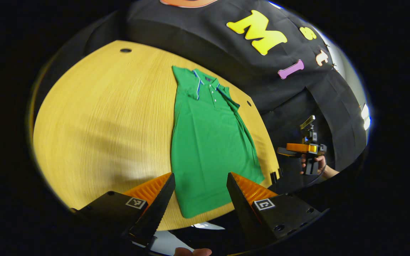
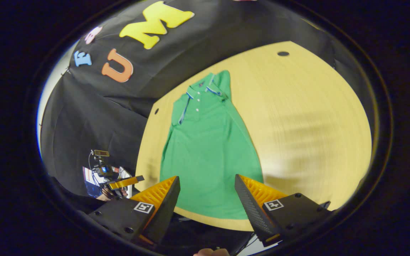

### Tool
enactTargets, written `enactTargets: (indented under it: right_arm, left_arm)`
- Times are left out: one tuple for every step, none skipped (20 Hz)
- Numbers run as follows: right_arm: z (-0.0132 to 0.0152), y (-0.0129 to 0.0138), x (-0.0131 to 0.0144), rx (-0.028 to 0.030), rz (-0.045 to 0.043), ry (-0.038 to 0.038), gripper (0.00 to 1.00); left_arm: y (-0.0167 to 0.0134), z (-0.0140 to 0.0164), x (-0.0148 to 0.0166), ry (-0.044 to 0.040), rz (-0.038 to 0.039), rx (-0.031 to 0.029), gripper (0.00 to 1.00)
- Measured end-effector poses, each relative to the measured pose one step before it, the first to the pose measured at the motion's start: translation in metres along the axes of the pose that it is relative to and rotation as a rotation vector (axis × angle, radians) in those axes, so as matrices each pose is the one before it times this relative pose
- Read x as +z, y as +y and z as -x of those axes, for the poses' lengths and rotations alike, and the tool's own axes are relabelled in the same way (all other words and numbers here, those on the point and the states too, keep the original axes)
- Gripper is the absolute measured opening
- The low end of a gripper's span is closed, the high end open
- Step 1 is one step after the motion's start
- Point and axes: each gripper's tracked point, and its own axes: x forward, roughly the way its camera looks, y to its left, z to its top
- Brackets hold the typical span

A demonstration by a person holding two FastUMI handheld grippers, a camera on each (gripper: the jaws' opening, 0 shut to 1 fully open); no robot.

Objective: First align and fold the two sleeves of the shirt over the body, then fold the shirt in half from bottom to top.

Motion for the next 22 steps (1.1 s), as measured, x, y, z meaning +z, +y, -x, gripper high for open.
enactTargets:
  right_arm:
    - [-0.00276,-0.01732,-0.01009,-0.00681,-0.03999,0.03779,0.96]
    - [-0.0029,-0.01682,-0.00898,-0.00448,-0.04525,0.03582,0.96]
    - [-0.00202,-0.01297,-0.00574,0.00163,-0.04434,0.02508,0.96]
    - [-0.00166,-0.01089,-0.00549,0.0041,-0.03732,0.023,0.96]
    - [-0.00064,-0.00786,-0.00599,0.00848,-0.02873,0.02753,0.96]
    - [-0.00033,-0.00759,-0.005,0.00749,-0.02048,0.02139,0.96]
    - [-0.00057,-0.00613,-0.0036,0.00451,-0.01421,0.01967,0.96]
    - [-0.00032,-0.00403,-0.00246,0.00802,-0.01475,0.01456,0.96]
    - [-0.00047,-0.00334,-0.002,0.00752,-0.01948,0.01387,0.96]
    - [-0.00247,-0.00237,-0.0033,0.0076,-0.01852,0.01494,0.96]
    - [-0.00312,-0.00223,-0.00254,0.00306,-0.01295,0.01445,0.96]
    - [-0.00346,-0.0037,-0.00308,-0.00467,-0.00922,0.01431,0.96]
    - [-0.00332,-0.00174,-0.00547,0.00132,-0.00301,0.01765,0.96]
    - [-0.00284,0.00058,-0.00632,0.01075,0.00027,0.01846,0.96]
    - [-0.00153,0.00195,-0.00378,0.0065,-0.00003,0.01286,0.96]
    - [-0.00176,0.00048,-0.00263,0.00113,0.00953,0.00564,0.96]
    - [-0.00274,0.00006,0.0001,-0.00991,0.01206,0.00148,0.96]
    - [-0.00338,0.00172,-0.00074,-0.00147,0.00609,0.00145,0.94]
    - [-0.00346,0.00401,0.0012,0.00575,-0.00255,-0.00248,0.88]
    - [-0.00397,0.00425,0.00112,0.00785,0.00013,-0.00426,0.88]
    - [-0.00371,0.00391,0.0008,0.00869,-0.00251,-0.00308,0.88]
    - [-0.00356,0.00418,0.00117,0.01107,-0.00763,-0.00091,0.88]
  left_arm:
    - [0.00165,0.00129,-0.01194,0.03289,0.04541,-0.02564,0.94]
    - [0.00107,0.00087,-0.01091,0.02906,0.04154,-0.02548,0.94]
    - [0.00149,0.00131,-0.00928,0.02603,0.03718,-0.01988,0.94]
    - [0.0013,-0.00027,-0.00753,0.02827,0.03738,-0.02065,0.94]
    - [0.00329,-0.00035,-0.00433,0.01734,0.03082,-0.01216,0.94]
    - [0.00308,0.00082,-0.0034,0.01448,0.02932,-0.00988,0.94]
    - [0.00329,0.00002,-0.00258,0.0123,0.02959,-0.00963,0.94]
    - [0.00199,-0.00163,0.00026,0.00438,0.02591,-0.01059,0.94]
    - [0.00034,-0.00029,-0.00116,0.00576,0.02907,-0.01667,0.94]
    - [-0.00109,-0.00318,0.00092,0.00532,0.026,-0.01396,0.94]
    - [-0.00007,-0.00196,0.00077,0.0106,0.01386,-0.00976,0.94]
    - [0.00289,-0.00204,0.00092,-0.00111,0.00584,0.00215,0.94]
    - [0.00306,-0.00369,-0.00028,0.01269,0.01148,0.00309,0.94]
    - [0.00142,-0.00537,-0.00443,0.02754,0.00988,0.00001,0.94]
    - [0.00168,-0.00332,-0.00413,0.02637,0.0013,0.00364,0.94]
    - [0.00397,-0.00363,-0.00369,0.01962,0.00026,0.00641,0.94]
    - [-0.00156,-0.00178,-0.0022,0.01176,0.00166,-0.00881,0.94]
    - [-0.00123,-0.00511,0.00278,-0.00343,-0.00256,-0.00487,0.93]
    - [-0.00351,-0.0045,0.00208,-0.00137,0.0001,-0.00846,0.93]
    - [-0.0023,-0.00408,-0.00283,0.00334,-0.00007,-0.00588,0.92]
    - [-0.00272,-0.00425,-0.00149,0.00543,0.00231,-0.01246,0.92]
    - [-0.00277,-0.00547,0.00082,0.0003,0.00047,-0.01185,0.9]
